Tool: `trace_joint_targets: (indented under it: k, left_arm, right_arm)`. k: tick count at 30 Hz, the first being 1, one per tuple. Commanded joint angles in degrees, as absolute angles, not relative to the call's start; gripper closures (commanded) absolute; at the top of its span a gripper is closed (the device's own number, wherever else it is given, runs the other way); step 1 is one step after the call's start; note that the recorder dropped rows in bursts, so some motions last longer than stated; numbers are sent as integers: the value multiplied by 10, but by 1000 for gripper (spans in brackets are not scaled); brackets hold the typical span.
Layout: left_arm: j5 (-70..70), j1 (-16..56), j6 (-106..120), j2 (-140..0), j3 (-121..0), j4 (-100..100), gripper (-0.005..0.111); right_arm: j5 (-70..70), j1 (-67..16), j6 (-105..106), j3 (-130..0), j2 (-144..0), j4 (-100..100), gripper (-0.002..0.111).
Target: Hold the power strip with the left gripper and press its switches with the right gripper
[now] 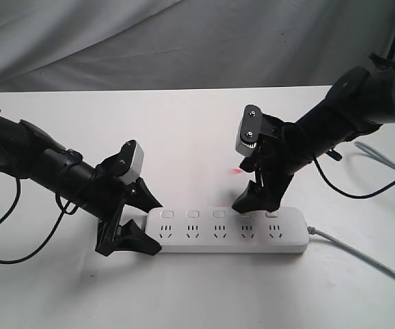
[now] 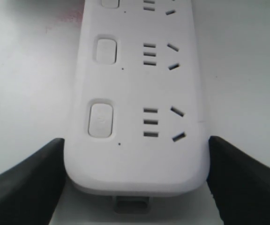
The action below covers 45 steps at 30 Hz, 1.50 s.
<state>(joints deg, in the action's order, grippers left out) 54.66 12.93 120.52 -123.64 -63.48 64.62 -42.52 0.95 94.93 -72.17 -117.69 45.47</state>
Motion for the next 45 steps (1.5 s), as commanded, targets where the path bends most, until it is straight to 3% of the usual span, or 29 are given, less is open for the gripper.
trace_joint_targets:
  k: [1, 25, 35, 45]
  left_arm:
    - [539, 133, 1200, -1239, -637, 642, 107]
    - [539, 133, 1200, -1239, -637, 642, 107]
    - [539, 133, 1200, -1239, -637, 642, 107]
    - [539, 133, 1200, -1239, -637, 642, 107]
  right_arm:
    - [-418, 11, 955, -718, -1175, 434, 25]
    - [-403, 11, 936, -718, -1202, 368, 25]
    - [-452, 11, 940, -718, -1089, 456, 25]
    - [-451, 11, 936, -718, -1090, 421, 25]
